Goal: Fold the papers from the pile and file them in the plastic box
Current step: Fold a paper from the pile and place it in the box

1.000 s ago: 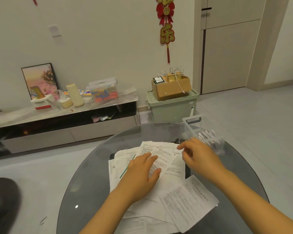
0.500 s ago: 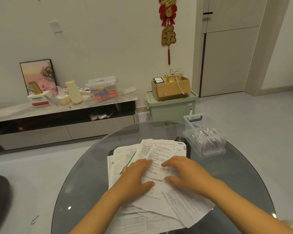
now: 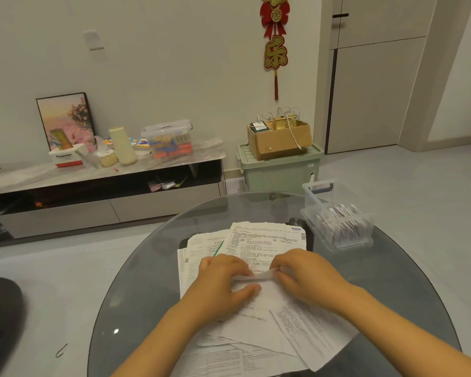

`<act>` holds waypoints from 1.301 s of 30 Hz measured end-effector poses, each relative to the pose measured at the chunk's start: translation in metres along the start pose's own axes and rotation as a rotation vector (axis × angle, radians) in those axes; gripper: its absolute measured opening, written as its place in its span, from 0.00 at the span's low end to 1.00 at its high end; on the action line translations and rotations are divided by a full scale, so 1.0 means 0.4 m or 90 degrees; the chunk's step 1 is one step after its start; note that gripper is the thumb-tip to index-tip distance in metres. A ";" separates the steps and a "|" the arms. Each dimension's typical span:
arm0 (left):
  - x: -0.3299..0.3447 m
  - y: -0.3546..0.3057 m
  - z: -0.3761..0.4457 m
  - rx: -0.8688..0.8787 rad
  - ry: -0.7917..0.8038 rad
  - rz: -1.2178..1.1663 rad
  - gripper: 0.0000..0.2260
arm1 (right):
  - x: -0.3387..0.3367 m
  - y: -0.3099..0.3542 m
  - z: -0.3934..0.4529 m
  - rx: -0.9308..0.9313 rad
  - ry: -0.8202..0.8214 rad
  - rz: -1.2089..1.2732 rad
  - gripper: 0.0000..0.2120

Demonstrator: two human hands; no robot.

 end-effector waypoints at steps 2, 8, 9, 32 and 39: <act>-0.011 0.003 -0.004 -0.037 0.005 -0.090 0.12 | -0.017 0.006 -0.009 0.021 0.006 0.114 0.07; -0.007 -0.010 -0.020 -0.169 0.026 -0.227 0.11 | -0.004 0.015 -0.004 0.084 0.000 0.269 0.02; -0.002 -0.012 -0.019 -0.178 0.025 -0.213 0.13 | 0.005 0.013 -0.003 0.095 0.001 0.263 0.02; 0.010 -0.003 -0.017 -0.002 0.110 0.116 0.20 | 0.028 0.014 -0.011 0.000 0.167 -0.017 0.24; -0.002 0.014 -0.015 -0.049 0.071 -0.007 0.08 | 0.018 0.011 -0.007 0.039 0.065 0.079 0.10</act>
Point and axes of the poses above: each hand's wrist, its own z-axis towards the middle knuckle, its own x-axis out of the palm, y = z × x, the point moved 3 cm from there along z, towards the middle knuckle, and after that the axes turned 9 degrees about z, right-handed, at the moved point
